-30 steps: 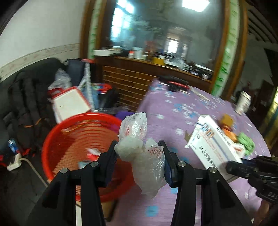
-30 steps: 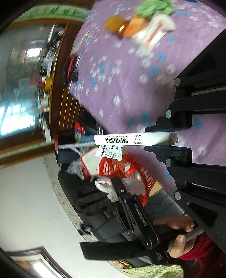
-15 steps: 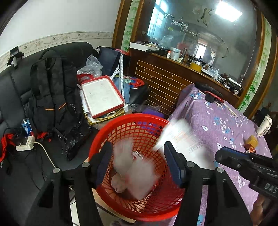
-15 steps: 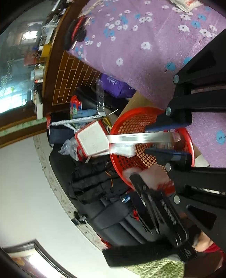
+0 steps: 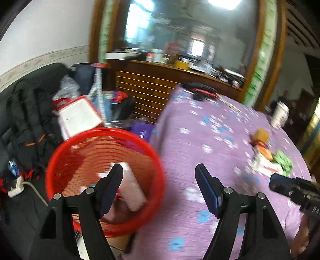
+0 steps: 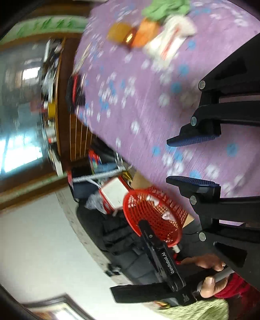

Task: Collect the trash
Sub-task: 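Move both tools back to the table toward the paper bag and blue box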

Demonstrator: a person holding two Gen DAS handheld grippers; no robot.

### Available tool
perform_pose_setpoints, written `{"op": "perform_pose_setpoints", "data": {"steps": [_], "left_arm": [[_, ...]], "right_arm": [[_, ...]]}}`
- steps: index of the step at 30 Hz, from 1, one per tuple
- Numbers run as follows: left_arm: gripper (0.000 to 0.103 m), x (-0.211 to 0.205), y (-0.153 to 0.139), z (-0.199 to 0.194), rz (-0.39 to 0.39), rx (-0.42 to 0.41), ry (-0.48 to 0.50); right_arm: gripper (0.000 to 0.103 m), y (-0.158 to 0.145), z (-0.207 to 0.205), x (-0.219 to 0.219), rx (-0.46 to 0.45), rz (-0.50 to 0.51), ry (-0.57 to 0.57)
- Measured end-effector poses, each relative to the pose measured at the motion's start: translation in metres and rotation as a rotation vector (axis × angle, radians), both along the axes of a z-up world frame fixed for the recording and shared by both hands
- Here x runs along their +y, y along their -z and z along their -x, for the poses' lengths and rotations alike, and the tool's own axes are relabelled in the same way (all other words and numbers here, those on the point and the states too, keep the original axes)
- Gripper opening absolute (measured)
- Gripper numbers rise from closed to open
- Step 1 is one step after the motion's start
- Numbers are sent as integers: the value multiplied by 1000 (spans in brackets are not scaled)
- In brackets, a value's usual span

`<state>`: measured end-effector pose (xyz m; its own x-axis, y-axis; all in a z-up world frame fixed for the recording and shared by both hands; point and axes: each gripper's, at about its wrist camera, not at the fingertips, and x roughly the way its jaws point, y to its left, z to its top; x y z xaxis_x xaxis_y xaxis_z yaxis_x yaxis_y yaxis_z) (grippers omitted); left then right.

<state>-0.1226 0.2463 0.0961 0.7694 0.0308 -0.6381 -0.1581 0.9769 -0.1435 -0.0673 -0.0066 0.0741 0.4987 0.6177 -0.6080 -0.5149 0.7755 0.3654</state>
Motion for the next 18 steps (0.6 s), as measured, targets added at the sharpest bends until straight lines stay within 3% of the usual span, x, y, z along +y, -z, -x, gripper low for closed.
{"op": "perform_pose_setpoints", "data": {"steps": [8, 10, 12, 18], "left_arm": [[77, -104, 3, -24, -71, 42, 226], [77, -130, 4, -30, -98, 56, 292], [78, -158, 6, -40, -129, 75, 369], [79, -232, 18, -80, -155, 158, 569]], "right_arm": [[34, 5, 12, -178, 30, -42, 403], [48, 5, 13, -222, 34, -57, 510], [52, 10, 10, -271, 61, -58, 643], [52, 43, -14, -361, 157, -47, 824]]}}
